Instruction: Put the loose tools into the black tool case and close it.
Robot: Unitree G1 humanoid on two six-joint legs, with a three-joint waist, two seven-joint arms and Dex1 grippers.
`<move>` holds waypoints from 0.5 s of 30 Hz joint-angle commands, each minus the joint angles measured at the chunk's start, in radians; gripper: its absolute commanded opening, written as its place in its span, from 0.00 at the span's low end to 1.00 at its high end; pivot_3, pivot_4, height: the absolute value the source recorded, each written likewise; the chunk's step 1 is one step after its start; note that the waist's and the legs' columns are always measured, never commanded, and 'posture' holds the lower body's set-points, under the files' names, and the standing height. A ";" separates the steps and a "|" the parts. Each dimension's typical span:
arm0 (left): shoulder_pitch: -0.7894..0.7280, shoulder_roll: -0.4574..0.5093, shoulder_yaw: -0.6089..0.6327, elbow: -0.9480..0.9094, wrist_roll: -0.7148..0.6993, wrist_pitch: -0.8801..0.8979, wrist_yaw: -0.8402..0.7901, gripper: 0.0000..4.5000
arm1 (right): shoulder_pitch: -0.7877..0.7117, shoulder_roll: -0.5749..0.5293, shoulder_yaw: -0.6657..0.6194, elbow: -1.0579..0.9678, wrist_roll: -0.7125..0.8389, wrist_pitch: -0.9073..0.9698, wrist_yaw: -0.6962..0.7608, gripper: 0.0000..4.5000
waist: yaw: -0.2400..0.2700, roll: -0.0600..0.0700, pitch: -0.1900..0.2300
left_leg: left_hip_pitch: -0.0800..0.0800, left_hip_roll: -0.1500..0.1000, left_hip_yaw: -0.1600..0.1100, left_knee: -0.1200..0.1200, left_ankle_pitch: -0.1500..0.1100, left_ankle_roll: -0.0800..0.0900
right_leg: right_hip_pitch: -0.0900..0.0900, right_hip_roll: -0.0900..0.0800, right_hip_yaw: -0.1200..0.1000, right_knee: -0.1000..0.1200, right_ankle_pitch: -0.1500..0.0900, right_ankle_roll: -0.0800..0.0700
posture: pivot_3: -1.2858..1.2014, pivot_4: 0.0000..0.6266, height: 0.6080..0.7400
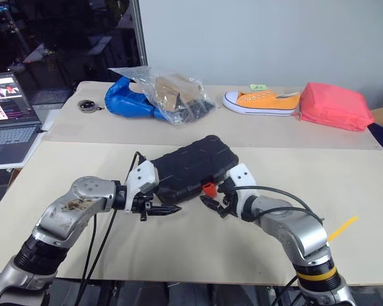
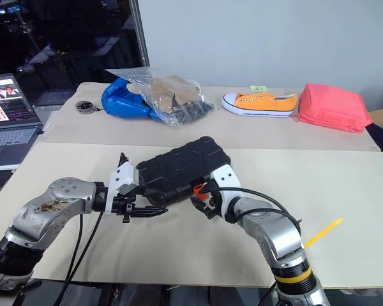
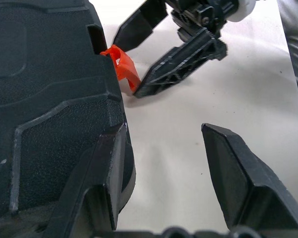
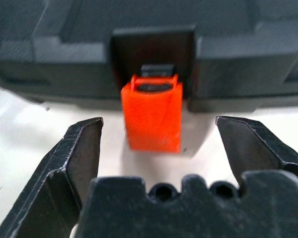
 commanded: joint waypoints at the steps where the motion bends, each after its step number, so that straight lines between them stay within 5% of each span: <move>1: 0.013 0.009 -0.010 0.006 0.029 0.024 0.004 0.57 | -0.013 0.002 -0.002 -0.024 -0.005 -0.026 0.002 0.55 | 0.000 0.000 0.000 | 0.000 0.000 0.000 0.000 0.000 0.000 | 0.000 0.000 0.000 0.000 0.000 0.000 | 0.52 0.24 1.00; 4: 0.014 0.010 -0.008 0.006 0.029 0.024 0.005 0.57 | -0.009 -0.009 -0.004 -0.043 -0.004 -0.010 0.007 0.33 | 0.000 0.000 0.000 | 0.000 0.000 0.000 0.000 0.000 0.000 | 0.000 0.000 0.000 0.000 0.000 0.000 | 0.52 0.24 1.00; 15: 0.024 0.010 -0.011 0.000 0.034 0.020 0.006 0.57 | 0.014 -0.009 -0.008 -0.089 -0.001 -0.082 0.018 0.33 | 0.001 0.000 0.000 | -0.001 0.000 -0.001 -0.001 0.000 0.000 | 0.000 0.000 0.000 -0.002 0.000 0.000 | 0.52 0.24 1.00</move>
